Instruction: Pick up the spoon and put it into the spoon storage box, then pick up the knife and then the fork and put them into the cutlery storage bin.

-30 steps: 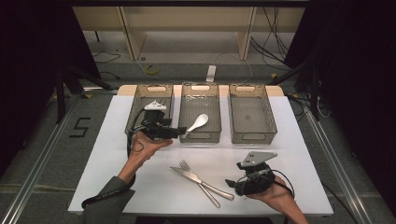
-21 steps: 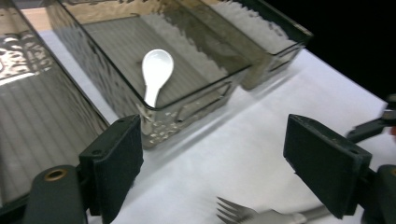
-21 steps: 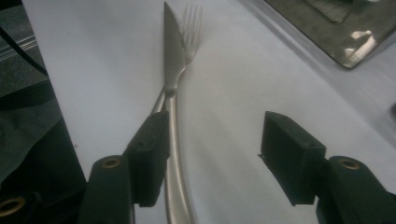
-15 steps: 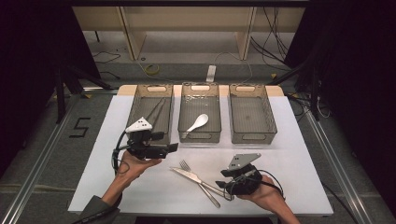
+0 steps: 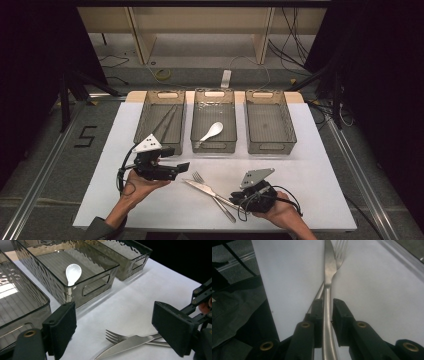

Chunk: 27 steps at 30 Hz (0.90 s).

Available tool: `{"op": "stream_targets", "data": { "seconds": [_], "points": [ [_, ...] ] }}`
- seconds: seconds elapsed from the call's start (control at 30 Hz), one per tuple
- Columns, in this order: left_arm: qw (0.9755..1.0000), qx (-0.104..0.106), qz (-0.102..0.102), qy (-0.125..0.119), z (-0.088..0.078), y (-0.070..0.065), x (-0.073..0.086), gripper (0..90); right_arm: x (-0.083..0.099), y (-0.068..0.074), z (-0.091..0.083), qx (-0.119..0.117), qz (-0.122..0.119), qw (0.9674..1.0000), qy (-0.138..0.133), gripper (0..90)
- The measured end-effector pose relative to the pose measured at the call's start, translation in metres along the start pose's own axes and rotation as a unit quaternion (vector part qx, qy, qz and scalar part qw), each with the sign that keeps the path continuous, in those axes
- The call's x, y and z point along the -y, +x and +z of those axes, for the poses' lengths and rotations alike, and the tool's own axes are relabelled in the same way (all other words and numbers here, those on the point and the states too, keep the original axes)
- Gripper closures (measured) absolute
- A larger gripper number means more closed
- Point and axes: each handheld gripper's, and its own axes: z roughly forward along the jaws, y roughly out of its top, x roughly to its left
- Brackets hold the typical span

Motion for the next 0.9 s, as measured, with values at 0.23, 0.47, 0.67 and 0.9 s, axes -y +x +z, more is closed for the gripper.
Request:
{"op": "stream_targets", "data": {
  "seconds": [0.23, 0.47, 0.67, 0.9],
  "points": [
    [0.9999, -0.002, 0.010, 0.000, -0.005, -0.005, 0.003, 19.1, 0.003, 0.003, 0.001, -0.011, -0.010, 0.9998, 0.011, 88.0],
    [0.9999, -0.001, 0.016, -0.001, -0.007, -0.008, 0.006, 18.9, 0.005, 0.004, 0.006, -0.013, -0.012, 0.9997, 0.018, 90.0],
    [0.9999, 0.009, 0.006, -0.003, -0.008, -0.009, 0.008, 17.6, 0.006, 0.006, 0.011, -0.018, -0.014, 0.9994, 0.028, 90.0],
    [1.0000, 0.000, 0.008, 0.001, -0.007, -0.008, 0.009, 16.8, 0.007, 0.007, 0.016, -0.023, -0.017, 0.9985, 0.046, 90.0]
  ]
}}
